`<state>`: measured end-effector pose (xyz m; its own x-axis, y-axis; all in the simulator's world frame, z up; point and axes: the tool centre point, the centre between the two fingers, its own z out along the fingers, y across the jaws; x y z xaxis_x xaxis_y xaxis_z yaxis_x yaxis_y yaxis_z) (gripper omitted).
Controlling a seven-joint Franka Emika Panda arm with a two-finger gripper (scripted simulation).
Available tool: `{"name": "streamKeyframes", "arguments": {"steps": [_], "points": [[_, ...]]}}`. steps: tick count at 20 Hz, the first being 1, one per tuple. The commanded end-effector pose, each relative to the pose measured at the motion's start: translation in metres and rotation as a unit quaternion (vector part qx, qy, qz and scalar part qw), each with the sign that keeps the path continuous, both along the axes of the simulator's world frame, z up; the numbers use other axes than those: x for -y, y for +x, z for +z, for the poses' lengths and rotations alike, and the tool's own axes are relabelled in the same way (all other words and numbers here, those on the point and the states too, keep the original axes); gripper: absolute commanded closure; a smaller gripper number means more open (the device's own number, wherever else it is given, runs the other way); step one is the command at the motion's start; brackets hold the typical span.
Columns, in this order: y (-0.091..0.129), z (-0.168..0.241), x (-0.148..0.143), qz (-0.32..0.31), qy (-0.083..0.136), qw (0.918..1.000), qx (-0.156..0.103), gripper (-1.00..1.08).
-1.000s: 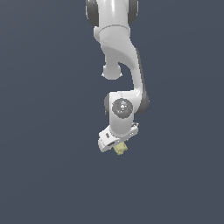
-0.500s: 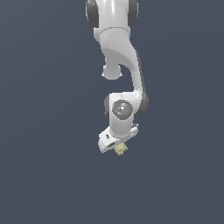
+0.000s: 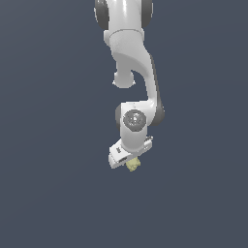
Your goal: Pick up the object and move it to a goal position.
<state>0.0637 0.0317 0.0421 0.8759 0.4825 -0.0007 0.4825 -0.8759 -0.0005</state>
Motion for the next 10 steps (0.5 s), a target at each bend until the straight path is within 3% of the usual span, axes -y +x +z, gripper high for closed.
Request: {"name": "streamKeyframes", "arguments": {"steps": [1,10], "points": [[-0.002,0.003,0.003,0.0,0.0,1.0,0.0,1.08],[-0.025,0.033,0.031,0.0,0.0,1.0,0.0,1.08]]}}
